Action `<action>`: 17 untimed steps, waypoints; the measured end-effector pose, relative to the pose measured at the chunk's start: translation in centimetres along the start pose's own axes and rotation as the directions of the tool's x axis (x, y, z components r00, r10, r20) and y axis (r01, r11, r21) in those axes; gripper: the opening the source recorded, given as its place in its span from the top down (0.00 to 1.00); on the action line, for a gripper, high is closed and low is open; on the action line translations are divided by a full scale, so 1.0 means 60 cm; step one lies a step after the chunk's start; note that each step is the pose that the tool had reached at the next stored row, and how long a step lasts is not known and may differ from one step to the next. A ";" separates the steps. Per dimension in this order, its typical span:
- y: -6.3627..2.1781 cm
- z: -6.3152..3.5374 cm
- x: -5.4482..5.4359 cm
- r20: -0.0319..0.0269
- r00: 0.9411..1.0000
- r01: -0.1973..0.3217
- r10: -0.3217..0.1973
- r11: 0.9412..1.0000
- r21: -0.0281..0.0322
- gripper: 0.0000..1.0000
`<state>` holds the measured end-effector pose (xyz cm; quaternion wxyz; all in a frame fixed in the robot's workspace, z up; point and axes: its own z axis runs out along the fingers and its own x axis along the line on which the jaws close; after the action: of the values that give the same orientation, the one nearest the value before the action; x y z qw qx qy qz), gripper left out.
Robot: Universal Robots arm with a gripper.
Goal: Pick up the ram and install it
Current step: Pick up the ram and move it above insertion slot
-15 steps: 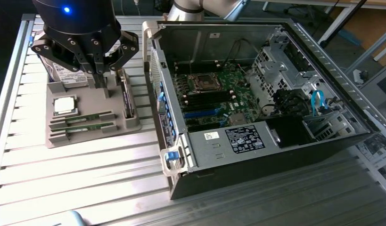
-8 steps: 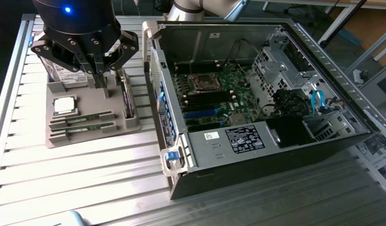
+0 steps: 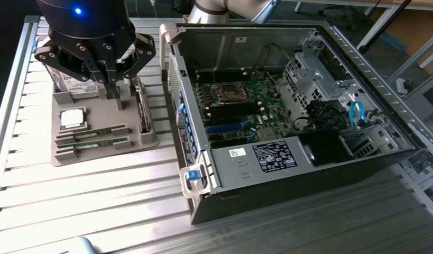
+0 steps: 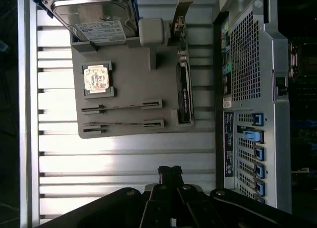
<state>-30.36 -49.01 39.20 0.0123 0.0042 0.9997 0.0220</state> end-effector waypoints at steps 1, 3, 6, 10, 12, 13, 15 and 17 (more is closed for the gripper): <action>0.000 0.000 0.000 0.000 1.000 0.006 -0.006 1.000 0.000 0.89; 0.000 0.000 0.000 -0.001 1.000 0.020 -0.020 1.000 0.000 0.89; 0.000 0.000 0.000 -0.002 0.999 0.045 -0.045 0.999 -0.001 0.89; 0.000 0.000 0.000 -0.003 0.997 0.072 -0.072 0.997 -0.002 0.89; 0.000 0.000 0.000 -0.004 0.996 0.084 -0.084 0.996 -0.002 0.89; 0.000 0.000 0.000 -0.004 0.996 0.091 -0.091 0.996 -0.002 0.89; 0.000 0.000 0.000 -0.004 0.995 0.103 -0.103 0.995 -0.003 0.89; 0.000 0.000 0.000 -0.005 0.994 0.113 -0.113 0.994 -0.003 0.89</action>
<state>-30.36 -49.01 39.19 0.0111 -0.0527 0.9983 0.0227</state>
